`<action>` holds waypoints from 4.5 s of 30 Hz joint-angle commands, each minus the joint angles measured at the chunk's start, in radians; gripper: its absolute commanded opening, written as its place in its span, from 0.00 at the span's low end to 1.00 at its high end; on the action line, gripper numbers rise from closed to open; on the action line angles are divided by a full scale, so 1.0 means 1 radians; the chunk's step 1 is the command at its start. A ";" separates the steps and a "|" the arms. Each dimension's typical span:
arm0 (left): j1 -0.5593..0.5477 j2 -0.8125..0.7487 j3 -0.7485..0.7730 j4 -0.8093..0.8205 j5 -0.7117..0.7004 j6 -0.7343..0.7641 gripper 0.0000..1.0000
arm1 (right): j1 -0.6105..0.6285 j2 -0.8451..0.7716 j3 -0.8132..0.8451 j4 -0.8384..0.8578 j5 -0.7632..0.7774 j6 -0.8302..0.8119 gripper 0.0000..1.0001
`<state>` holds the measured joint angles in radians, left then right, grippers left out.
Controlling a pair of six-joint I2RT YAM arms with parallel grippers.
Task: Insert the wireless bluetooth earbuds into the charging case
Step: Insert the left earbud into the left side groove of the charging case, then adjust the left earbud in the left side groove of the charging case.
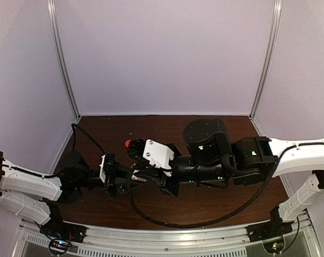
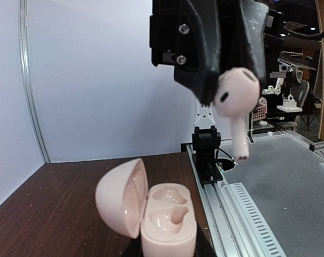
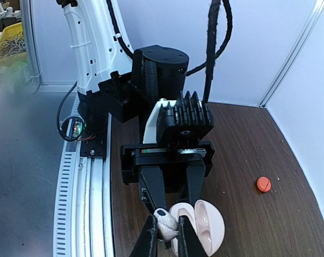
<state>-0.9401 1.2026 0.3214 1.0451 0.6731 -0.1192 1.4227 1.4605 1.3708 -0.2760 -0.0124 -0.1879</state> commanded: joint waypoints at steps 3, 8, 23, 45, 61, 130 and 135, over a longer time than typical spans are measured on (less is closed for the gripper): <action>-0.020 -0.021 0.024 0.013 -0.043 0.029 0.00 | 0.004 0.019 0.020 0.042 0.100 -0.024 0.09; -0.021 -0.031 0.020 0.006 -0.053 0.029 0.00 | 0.004 0.031 0.019 0.039 0.129 -0.025 0.09; -0.021 -0.043 0.018 -0.003 -0.069 0.026 0.00 | 0.004 0.069 0.027 -0.002 0.154 -0.030 0.10; -0.022 -0.041 0.032 -0.023 -0.076 0.024 0.00 | 0.002 0.085 0.048 -0.074 0.175 -0.027 0.10; -0.022 -0.025 0.018 0.062 -0.067 -0.044 0.00 | 0.002 0.084 0.068 -0.073 0.158 -0.022 0.30; -0.022 0.025 0.007 0.089 -0.102 -0.066 0.00 | -0.113 -0.092 0.002 -0.048 -0.031 0.162 0.41; -0.021 0.029 0.004 0.089 -0.101 -0.060 0.00 | -0.285 -0.198 -0.119 -0.081 -0.076 0.324 0.46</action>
<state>-0.9569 1.2243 0.3222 1.0763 0.5808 -0.1818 1.2530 1.3327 1.3304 -0.2993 -0.0513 -0.0078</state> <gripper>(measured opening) 0.185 0.442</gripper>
